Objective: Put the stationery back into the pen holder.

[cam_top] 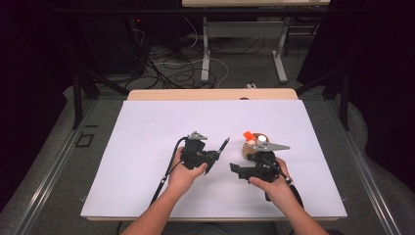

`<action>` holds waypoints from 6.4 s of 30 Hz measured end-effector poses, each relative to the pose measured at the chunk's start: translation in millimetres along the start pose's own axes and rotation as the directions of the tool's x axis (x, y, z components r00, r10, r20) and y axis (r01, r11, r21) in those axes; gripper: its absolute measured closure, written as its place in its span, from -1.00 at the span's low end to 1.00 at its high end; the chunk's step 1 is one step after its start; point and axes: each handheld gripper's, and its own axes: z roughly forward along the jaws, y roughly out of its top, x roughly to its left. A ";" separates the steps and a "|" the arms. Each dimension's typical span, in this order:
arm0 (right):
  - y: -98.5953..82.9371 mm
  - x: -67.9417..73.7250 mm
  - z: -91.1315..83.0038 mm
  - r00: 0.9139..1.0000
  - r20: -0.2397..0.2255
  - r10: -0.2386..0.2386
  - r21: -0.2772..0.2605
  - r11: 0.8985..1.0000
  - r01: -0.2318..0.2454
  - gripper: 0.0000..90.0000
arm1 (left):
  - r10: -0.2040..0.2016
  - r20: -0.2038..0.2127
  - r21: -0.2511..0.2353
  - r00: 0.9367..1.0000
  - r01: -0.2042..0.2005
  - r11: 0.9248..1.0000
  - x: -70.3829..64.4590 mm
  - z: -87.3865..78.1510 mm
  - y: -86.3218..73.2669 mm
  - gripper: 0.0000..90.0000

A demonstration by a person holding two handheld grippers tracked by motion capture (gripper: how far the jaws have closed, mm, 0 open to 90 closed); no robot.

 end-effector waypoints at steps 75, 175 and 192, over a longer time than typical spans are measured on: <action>36.8 -7.9 25.0 0.868 -0.224 0.444 0.026 0.893 -0.450 0.48 | -0.027 0.076 -0.167 0.997 0.039 0.985 -21.1 -13.0 -29.5 0.77; 103.4 -83.7 -70.7 0.947 0.060 0.315 -0.362 0.891 -0.274 0.77 | -0.064 -0.170 -0.116 0.983 0.044 0.992 40.3 -76.8 -15.1 -0.64; 102.8 -94.2 -69.5 0.945 0.096 0.313 -0.371 0.892 -0.258 0.77 | -0.105 -0.226 -0.144 0.969 0.073 0.987 64.1 -106.8 -30.4 -0.86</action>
